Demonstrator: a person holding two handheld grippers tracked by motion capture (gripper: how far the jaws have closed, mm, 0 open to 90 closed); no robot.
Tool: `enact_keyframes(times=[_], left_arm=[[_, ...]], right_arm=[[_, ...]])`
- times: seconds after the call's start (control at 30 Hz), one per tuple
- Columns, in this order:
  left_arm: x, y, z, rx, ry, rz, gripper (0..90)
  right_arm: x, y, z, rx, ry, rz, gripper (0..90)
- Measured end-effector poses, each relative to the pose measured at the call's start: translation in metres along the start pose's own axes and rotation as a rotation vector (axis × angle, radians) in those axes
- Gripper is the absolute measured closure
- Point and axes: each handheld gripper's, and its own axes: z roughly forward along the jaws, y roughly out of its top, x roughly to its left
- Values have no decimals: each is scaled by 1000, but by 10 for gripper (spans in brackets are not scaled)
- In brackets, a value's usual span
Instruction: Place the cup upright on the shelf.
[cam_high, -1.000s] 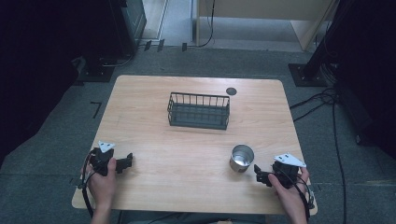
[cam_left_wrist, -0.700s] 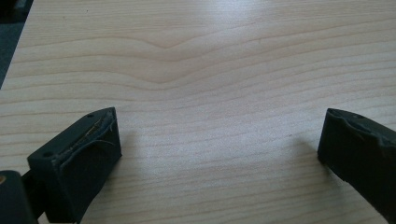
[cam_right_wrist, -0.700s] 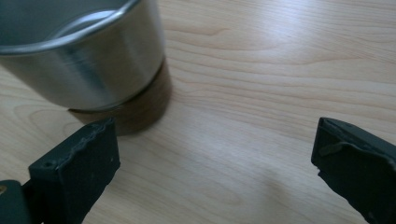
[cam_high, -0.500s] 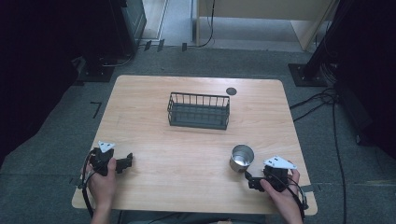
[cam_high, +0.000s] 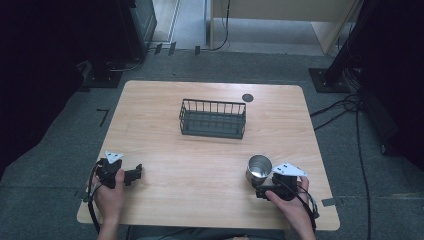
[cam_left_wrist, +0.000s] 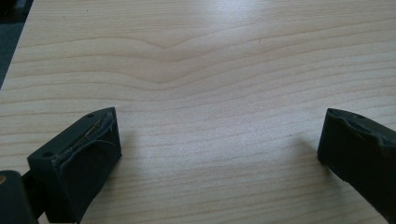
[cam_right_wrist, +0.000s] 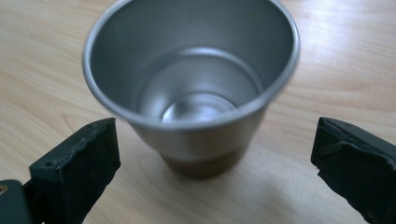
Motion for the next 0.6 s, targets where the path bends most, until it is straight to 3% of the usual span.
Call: enact_keyframes(times=[0.23,0.6], left_arm=[[0,0,0,0,0,0,0],[0,0,0,0,0,-1,0]], right_arm=[[7,10,9,-11,-20,13,8],[16,15,23,-20,-81,12,137]])
